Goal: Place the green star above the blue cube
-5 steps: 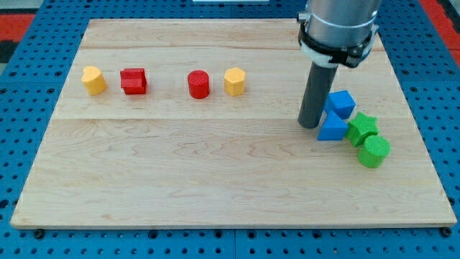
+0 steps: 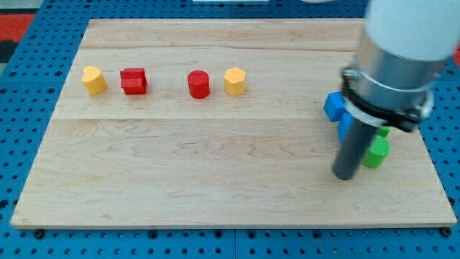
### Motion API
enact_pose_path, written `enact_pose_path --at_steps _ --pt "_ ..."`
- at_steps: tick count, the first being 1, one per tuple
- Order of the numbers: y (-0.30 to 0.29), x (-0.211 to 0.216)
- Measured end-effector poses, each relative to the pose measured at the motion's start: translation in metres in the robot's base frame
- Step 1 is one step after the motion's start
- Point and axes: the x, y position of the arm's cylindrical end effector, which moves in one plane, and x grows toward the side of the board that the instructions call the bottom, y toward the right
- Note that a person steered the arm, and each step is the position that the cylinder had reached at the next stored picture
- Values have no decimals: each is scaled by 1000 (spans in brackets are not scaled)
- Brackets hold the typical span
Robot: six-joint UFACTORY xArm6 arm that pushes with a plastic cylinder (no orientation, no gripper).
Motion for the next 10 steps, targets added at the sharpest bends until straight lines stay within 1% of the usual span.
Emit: enact_pose_path --at_steps 1,2,3,4,5,6,7,10 --pt "54 12" --pt "96 -7" --pt "99 -37" --pt "89 -42" --pt "87 -33" --pt "76 -37" --pt "56 -52" --pt "51 -105"
